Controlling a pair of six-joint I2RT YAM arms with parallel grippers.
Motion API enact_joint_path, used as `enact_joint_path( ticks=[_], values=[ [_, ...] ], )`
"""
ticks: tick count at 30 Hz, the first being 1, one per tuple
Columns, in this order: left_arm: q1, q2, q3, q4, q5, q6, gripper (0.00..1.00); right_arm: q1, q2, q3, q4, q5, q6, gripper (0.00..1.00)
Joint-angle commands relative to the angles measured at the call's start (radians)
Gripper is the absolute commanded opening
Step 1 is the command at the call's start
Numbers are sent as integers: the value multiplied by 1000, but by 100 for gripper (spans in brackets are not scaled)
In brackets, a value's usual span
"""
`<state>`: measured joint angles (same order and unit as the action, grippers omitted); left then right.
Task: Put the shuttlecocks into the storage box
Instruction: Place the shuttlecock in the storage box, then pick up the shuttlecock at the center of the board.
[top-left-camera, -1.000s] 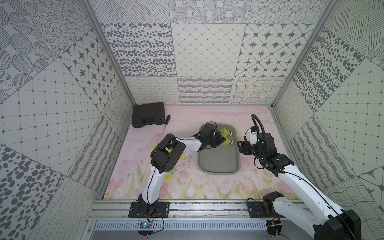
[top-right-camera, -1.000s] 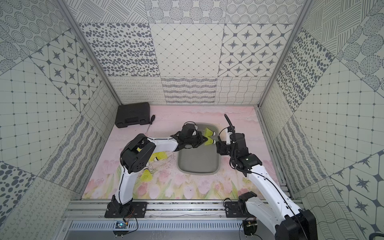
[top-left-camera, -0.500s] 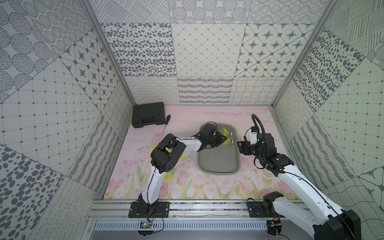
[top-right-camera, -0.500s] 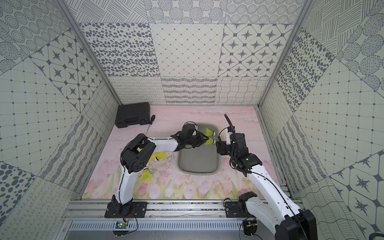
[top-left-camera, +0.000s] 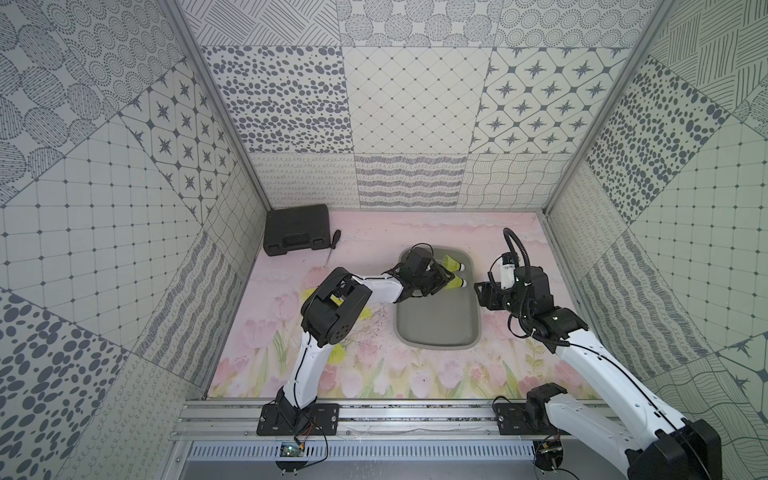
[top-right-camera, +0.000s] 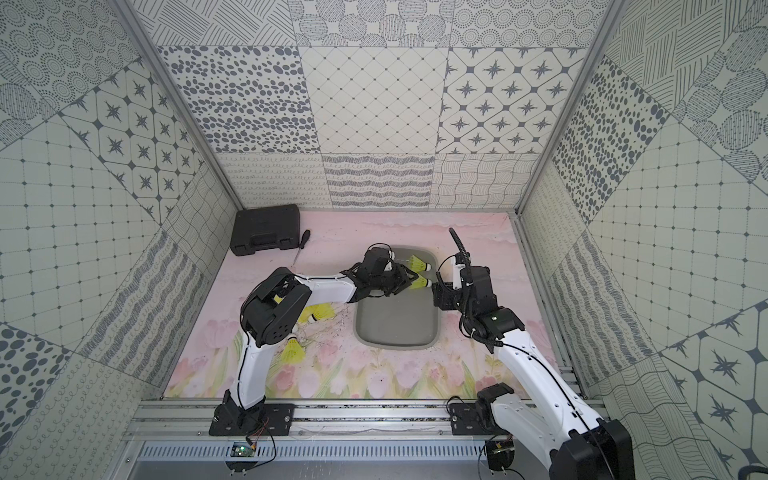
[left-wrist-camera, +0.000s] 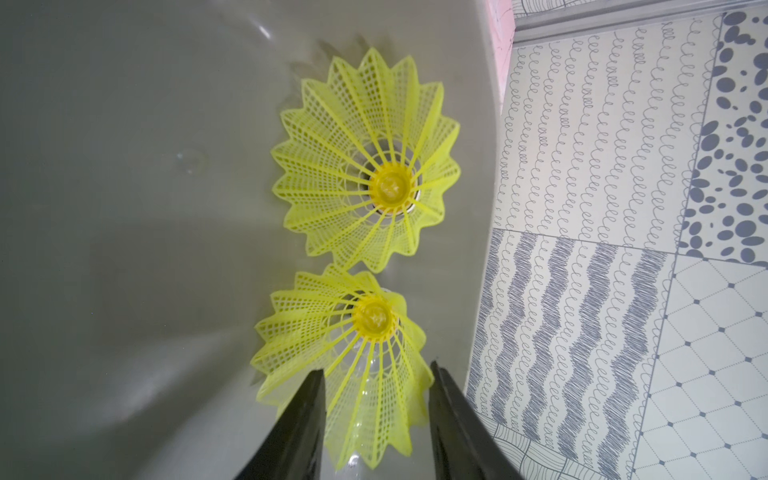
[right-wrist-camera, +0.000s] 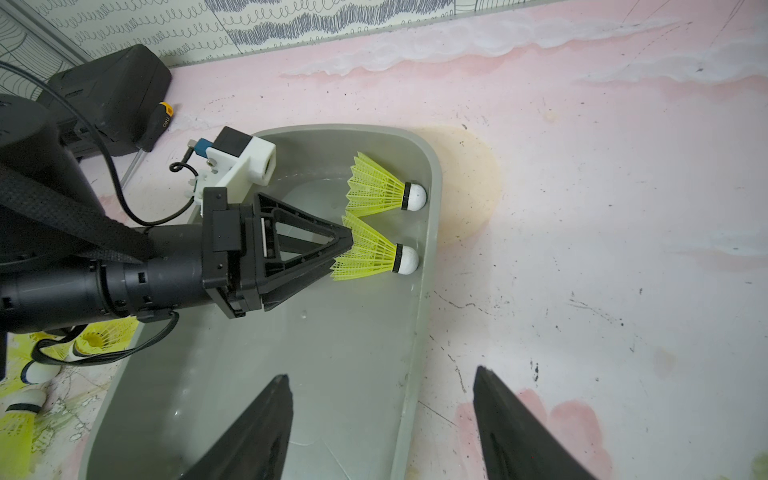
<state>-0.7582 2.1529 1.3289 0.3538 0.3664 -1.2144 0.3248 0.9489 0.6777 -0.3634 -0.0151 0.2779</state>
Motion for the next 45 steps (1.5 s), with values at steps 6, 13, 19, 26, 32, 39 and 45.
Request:
enact_joint_path(
  ticks=[6,13,19,26,32,39,45],
  values=[
    [10,-74,-31,-16,-37,73,57,-4,0,-7,23,-4,-9,73],
    [54,-179,-109,-74,-60,146,62,-4,-1,-11,23,4,-11,74],
    [132,-354,-195,-225,-110,289,62,-7,-3,-11,29,3,-10,74],
    [178,-564,-195,-575,-281,554,63,-9,3,-14,48,-2,-9,74],
    [197,-711,-224,-765,-445,695,70,-10,27,-14,65,-18,-7,74],
    [286,-765,-277,-831,-469,741,73,-10,43,-14,78,-44,-5,74],
    [366,-713,-279,-830,-409,775,73,-10,44,-13,71,-51,-4,74]
  ],
)
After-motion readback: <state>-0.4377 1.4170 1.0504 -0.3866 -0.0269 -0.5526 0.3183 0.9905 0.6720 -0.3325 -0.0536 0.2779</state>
